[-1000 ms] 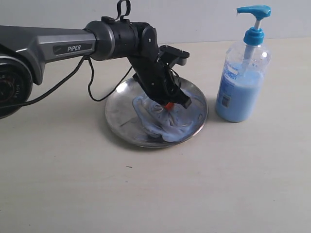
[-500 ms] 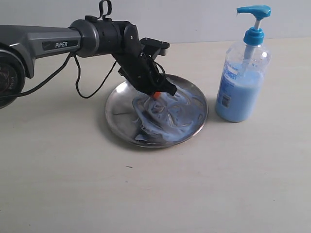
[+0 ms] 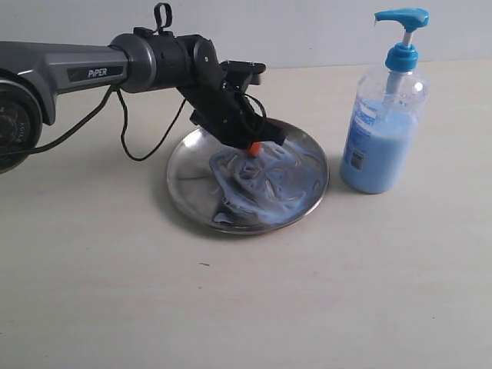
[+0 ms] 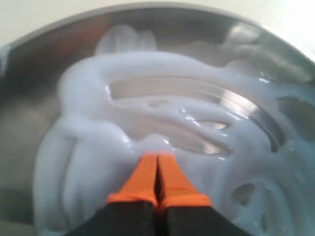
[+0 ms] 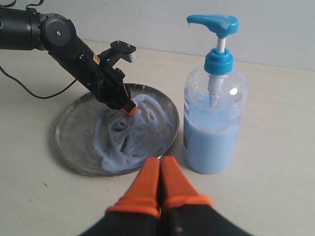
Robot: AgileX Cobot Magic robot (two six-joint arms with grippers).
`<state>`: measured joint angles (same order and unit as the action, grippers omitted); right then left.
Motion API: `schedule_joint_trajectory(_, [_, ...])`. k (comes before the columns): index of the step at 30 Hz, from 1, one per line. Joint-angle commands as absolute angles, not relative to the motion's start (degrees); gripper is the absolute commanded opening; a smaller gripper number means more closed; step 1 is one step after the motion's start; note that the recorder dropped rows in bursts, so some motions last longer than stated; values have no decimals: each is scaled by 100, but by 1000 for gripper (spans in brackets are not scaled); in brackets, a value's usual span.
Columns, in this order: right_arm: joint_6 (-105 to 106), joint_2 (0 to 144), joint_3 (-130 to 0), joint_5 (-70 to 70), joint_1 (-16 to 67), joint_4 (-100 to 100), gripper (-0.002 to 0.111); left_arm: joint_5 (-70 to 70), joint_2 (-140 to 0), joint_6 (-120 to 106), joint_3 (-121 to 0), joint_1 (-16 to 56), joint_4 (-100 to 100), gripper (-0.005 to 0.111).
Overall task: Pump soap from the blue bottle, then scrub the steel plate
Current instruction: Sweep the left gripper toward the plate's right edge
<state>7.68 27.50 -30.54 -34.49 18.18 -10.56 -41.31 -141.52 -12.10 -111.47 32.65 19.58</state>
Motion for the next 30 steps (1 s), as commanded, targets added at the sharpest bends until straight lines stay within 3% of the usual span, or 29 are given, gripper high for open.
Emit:
schedule_joint_trajectory(1, [783,2729,-3045,-3414,1802,-1055,0,-4250,-14191,-1187,-11122,3498,2064,0])
schedule_joint_trajectory(10, [783,2729,-3045,-3414,1802,-1055,0,-4946,-14191,-1468,-11122,3808,2030,0])
schedule_joint_trajectory(20, [783,2729,-3045,-3414,1802,-1055,0,-3573,-14191,-829,-11122,3349,1819,0])
schedule_joint_trajectory(30, [783,2729,-3045,-3414,1802,-1055,0,-3741,-14304,-977,-11122,3539,2716,0])
